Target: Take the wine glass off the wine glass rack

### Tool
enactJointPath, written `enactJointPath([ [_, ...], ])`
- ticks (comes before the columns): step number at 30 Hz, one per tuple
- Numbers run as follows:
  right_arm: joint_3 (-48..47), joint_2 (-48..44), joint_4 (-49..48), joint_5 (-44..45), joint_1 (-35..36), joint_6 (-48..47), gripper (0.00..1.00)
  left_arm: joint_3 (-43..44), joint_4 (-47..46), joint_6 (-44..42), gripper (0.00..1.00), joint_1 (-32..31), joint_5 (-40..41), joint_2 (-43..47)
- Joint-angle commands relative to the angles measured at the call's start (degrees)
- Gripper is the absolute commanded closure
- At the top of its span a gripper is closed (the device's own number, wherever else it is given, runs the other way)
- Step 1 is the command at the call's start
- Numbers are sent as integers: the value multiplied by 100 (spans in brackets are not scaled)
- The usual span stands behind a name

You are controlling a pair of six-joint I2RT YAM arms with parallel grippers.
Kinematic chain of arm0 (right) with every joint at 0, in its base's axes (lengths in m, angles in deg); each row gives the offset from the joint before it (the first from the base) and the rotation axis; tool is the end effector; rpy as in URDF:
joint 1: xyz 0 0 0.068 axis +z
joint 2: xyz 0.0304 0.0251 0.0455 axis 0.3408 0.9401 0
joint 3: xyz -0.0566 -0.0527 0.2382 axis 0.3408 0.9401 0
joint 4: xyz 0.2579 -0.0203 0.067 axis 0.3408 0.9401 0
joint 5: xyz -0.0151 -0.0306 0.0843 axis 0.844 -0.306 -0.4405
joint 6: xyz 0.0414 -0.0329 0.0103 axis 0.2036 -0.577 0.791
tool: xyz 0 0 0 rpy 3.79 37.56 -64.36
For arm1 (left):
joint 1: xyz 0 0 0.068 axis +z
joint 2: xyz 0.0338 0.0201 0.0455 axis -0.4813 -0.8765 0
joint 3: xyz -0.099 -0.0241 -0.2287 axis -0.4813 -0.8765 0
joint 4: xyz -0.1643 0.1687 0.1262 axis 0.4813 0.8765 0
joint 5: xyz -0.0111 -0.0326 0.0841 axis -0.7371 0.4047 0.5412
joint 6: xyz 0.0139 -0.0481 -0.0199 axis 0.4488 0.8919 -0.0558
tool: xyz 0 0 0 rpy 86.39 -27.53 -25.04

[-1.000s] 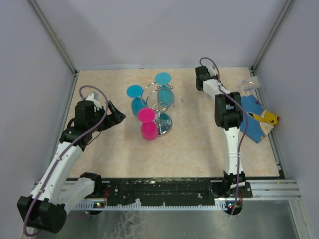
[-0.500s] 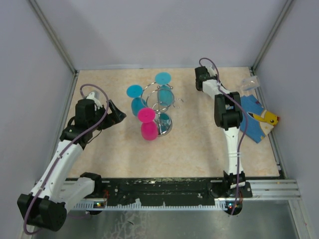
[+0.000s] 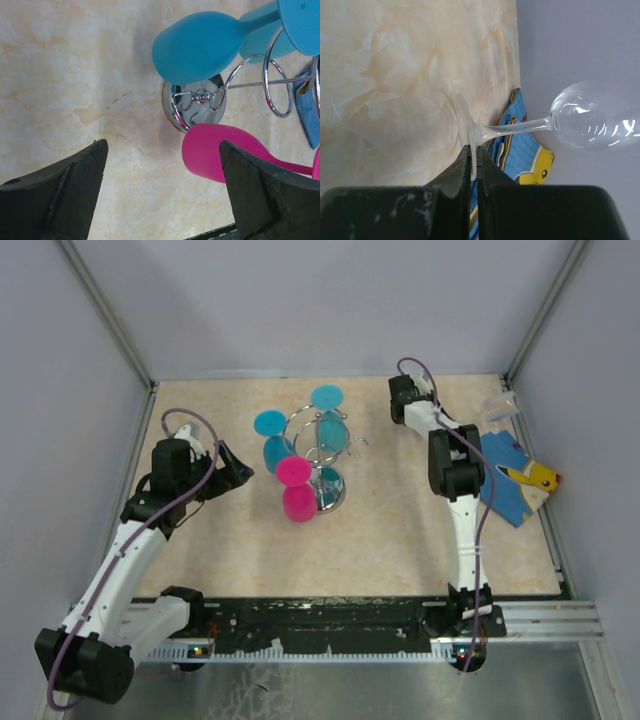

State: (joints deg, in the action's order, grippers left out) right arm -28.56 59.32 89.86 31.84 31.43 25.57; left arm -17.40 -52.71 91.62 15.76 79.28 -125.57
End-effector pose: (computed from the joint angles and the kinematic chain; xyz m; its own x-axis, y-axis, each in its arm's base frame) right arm 0.5018 0.0707 0.1187 -0.8822 -0.2982 -0.3643 0.1651 0.5287 -0.8326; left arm 0.2183 -0.0548 0.2830 -0.6209 -0.3846 -0.6830 0.0000 0.8713 -0.4907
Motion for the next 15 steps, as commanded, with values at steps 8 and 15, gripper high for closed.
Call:
enactJointPath([
  [8,39,230,207,-672,77,292,95,113,-219,-33,2,27,-119,-35],
  [15,47,233,270,-736,164,318,93,85,-244,-4,2,27,-126,-61],
])
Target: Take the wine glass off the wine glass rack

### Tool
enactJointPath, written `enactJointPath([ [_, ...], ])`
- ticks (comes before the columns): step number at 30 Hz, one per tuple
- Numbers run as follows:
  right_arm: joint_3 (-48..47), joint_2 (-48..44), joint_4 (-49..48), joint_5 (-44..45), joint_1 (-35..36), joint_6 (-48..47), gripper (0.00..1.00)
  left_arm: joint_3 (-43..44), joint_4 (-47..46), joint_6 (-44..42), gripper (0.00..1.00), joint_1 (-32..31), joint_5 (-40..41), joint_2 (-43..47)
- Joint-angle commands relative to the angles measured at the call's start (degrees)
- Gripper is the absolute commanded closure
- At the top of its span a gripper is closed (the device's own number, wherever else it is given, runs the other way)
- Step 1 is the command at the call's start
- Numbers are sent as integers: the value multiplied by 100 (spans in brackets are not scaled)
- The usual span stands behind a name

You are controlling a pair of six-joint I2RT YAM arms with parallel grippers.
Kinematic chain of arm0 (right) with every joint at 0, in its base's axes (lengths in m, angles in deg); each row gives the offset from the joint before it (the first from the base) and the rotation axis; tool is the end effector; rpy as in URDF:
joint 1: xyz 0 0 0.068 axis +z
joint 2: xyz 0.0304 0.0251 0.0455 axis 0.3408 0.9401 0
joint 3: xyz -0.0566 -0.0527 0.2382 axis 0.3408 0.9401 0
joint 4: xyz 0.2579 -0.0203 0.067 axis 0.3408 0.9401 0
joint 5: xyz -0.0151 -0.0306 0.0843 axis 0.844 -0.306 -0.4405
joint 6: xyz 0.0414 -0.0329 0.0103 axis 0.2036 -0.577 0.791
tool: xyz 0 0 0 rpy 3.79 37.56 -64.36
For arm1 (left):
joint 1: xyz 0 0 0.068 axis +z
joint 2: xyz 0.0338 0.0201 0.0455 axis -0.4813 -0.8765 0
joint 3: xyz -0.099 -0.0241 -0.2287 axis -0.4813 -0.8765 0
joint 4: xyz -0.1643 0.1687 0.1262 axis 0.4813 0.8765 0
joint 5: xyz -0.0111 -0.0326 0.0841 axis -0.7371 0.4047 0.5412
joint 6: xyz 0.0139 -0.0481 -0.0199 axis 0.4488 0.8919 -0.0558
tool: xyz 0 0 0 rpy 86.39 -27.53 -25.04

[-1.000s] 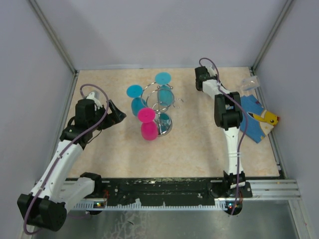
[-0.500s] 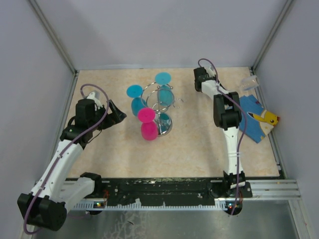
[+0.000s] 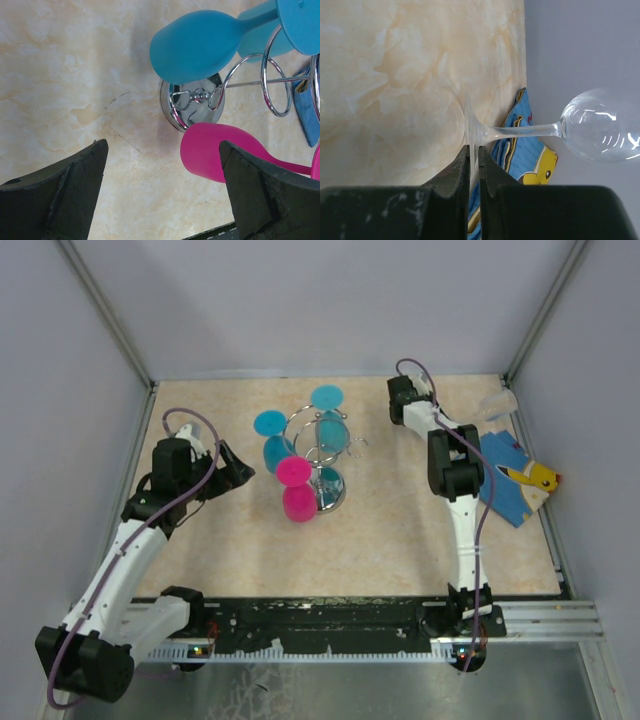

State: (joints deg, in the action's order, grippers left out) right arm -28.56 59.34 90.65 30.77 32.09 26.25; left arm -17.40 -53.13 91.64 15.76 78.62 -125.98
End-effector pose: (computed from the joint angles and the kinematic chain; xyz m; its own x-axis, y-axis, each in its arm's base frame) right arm 0.5001 0.0766 0.1173 -0.8800 -0.3064 -0.3629 0.1498 0.5460 -0.8243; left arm 0.2198 -0.0556 0.2823 -0.6255 -0.3831 -0.6797 0.0076 0.8681 -0.4963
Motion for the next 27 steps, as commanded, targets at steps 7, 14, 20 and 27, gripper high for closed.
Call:
enactJointPath([
  [7,45,163,292,-867,118,412,88,93,-198,14,2,27,-13,-41],
  [14,22,134,459,-1181,158,586,79,71,-267,48,2,28,-117,-86],
  [20,-14,55,569,-1535,159,753,73,65,-277,49,2,27,-125,-96],
  [27,58,-26,608,-1886,162,836,70,53,-303,57,2,27,-149,-103],
])
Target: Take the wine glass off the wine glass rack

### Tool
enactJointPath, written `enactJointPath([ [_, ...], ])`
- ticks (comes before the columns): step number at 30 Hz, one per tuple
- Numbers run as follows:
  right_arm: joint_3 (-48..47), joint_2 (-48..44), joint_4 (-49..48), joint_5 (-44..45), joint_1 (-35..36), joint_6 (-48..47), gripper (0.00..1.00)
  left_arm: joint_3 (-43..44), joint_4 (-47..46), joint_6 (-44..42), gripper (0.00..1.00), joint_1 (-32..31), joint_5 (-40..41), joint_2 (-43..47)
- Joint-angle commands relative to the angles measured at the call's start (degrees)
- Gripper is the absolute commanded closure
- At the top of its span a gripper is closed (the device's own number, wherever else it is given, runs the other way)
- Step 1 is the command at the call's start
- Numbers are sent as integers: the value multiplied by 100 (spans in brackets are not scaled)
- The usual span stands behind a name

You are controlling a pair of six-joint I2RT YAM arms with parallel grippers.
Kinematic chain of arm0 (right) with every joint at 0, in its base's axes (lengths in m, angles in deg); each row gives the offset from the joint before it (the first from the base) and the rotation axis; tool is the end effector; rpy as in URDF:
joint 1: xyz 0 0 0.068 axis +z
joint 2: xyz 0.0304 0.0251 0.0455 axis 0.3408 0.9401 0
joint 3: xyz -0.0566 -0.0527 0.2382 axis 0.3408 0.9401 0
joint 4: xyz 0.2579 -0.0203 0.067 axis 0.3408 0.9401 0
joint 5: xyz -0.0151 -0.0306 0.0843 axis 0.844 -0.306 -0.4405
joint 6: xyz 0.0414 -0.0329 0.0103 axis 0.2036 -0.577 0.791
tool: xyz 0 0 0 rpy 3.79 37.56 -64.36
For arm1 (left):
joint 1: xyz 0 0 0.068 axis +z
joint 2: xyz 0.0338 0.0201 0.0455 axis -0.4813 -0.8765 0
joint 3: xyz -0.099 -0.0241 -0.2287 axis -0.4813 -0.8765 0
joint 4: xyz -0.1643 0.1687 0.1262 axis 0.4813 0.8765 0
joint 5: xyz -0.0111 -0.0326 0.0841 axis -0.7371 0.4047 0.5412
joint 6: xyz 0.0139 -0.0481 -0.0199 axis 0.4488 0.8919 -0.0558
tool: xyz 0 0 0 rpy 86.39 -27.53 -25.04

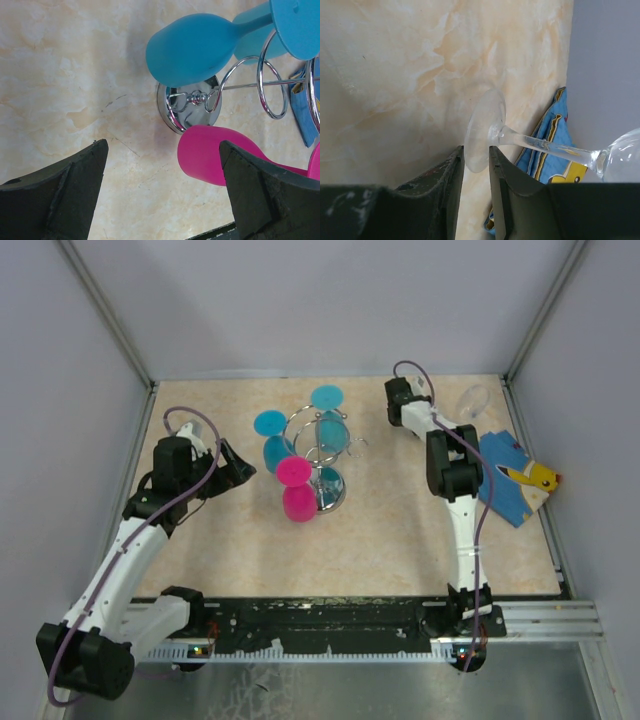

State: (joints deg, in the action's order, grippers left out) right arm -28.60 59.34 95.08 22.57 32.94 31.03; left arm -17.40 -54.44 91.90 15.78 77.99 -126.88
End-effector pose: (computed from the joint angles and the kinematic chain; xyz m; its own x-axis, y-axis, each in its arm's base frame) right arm 0.4943 0.0860 0.1103 -0.8811 -0.2941 -0.3703 0.0908 0.6633 -0.7428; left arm 0.2236 -0.0568 0.2811 -0.6252 -0.3865 -0.6781 0.0153 0.8626 -0.5057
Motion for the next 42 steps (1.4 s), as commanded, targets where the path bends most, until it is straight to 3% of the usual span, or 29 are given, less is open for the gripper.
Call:
enactJointPath([
  [1,87,-49,157,-1130,86,361,69,58,-179,31,2,27,-99,-20],
  [16,333,-354,43,-1626,266,480,54,71,-238,62,3,25,-147,-76],
  [29,886,-1393,377,-2561,433,1244,42,73,-183,50,3,25,-97,-25],
  [32,1356,-2065,393,-3481,470,1746,42,66,-166,62,3,25,-59,-11],
  [35,2227,-2956,-175,-3757,601,2083,42,91,-87,41,3,25,3,-7],
  [42,3431,-4500,370,-3205,989,2921,42,189,185,-59,0,25,330,194],
])
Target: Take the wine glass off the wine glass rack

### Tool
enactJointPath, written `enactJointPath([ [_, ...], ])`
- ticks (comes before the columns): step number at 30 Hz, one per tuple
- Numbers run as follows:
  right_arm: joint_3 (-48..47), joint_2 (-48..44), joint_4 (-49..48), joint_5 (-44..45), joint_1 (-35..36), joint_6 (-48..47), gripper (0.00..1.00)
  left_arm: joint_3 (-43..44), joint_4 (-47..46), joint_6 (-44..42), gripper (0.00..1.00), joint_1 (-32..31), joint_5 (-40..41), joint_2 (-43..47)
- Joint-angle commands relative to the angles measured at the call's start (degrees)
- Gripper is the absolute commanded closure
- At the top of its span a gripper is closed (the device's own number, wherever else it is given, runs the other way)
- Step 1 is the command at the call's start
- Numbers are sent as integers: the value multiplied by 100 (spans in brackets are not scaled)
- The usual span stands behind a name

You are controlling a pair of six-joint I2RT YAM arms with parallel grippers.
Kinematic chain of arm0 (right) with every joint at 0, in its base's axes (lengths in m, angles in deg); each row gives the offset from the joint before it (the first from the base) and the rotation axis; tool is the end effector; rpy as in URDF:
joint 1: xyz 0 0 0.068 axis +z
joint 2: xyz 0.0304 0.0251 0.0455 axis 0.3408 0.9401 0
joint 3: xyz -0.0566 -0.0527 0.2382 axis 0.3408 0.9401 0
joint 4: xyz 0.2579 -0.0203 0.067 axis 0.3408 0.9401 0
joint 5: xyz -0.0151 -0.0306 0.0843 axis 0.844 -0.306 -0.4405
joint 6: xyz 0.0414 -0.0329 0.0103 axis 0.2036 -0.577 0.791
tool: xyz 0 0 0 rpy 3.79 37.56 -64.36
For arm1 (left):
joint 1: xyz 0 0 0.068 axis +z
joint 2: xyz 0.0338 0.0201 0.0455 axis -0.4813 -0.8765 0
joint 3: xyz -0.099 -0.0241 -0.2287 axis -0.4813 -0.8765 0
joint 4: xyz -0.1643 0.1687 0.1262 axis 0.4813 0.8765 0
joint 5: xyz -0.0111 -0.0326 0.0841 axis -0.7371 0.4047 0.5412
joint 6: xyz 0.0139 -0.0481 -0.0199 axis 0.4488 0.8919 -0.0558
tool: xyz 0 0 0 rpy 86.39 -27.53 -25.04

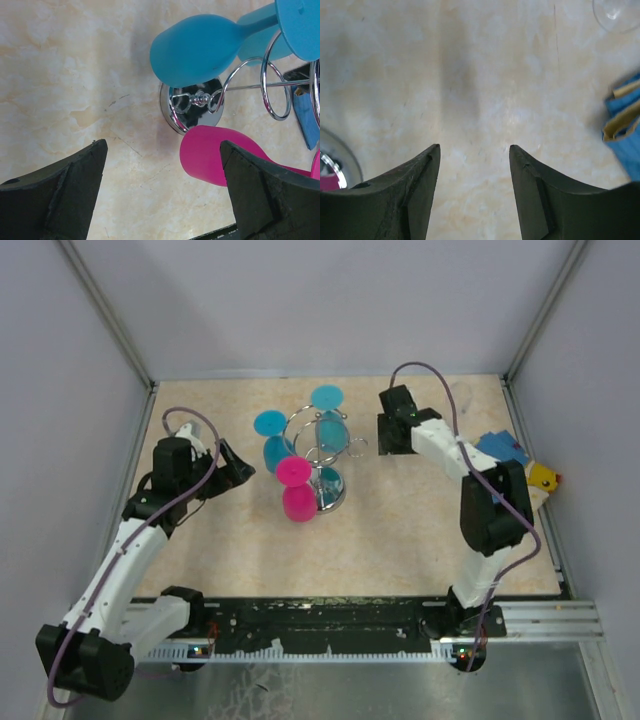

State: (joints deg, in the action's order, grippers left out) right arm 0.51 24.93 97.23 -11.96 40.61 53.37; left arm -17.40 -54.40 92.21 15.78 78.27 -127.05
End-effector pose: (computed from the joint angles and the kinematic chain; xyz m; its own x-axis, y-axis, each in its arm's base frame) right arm 0.3763 0.1315 0.2052 -0.8257 -0.0578 -0.5612 0.0011 0.9946 -0.1040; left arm 0.2241 -0.0567 0.2804 -0.6256 -0.3914 -0.6748 0.0069 0.8622 -0.5065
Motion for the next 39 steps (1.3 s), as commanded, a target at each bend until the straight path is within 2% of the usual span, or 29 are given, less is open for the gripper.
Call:
enactJointPath([
  [1,825,-1555,116,189,262,800,42,204,218,-114,0,25,384,256],
  [4,1681,-2953,15,50,391,1190,52,222,299,-137,0,26,491,346],
  [5,1943,-3424,-23,-73,409,1313,62,212,313,-130,1,25,500,367],
  [7,2477,-4452,-194,-581,418,1532,98,209,319,-123,0,25,456,380],
  [8,2671,-4901,-230,-727,429,1653,100,210,324,-118,0,25,436,382],
  [11,2767,-5998,-48,-919,436,1917,100,176,320,-59,0,27,341,377],
  [14,2762,-6437,-400,-2207,444,2320,87,131,241,25,0,25,178,387],
  [15,2813,-6456,-615,-2636,468,2465,86,118,212,45,0,25,160,387],
  [17,2928,-6341,-1070,-2923,798,2701,85,97,147,67,0,25,145,385],
  [19,2929,-6023,-1320,-2672,1383,2769,82,91,125,91,0,25,136,365],
  [22,2892,-5416,-1769,-2470,2030,2862,71,82,158,124,0,25,62,352],
  [24,2905,-5127,-2101,-2477,2121,2974,58,68,191,127,0,25,55,400],
  [26,2848,-4878,-2307,-2550,2122,3045,51,45,208,116,0,26,99,471],
  [33,2615,-4102,-3022,-2967,2172,3280,50,56,201,105,0,29,29,516],
  [39,2272,-3694,-3145,-2997,2194,3239,52,48,201,68,0,23,50,548],
])
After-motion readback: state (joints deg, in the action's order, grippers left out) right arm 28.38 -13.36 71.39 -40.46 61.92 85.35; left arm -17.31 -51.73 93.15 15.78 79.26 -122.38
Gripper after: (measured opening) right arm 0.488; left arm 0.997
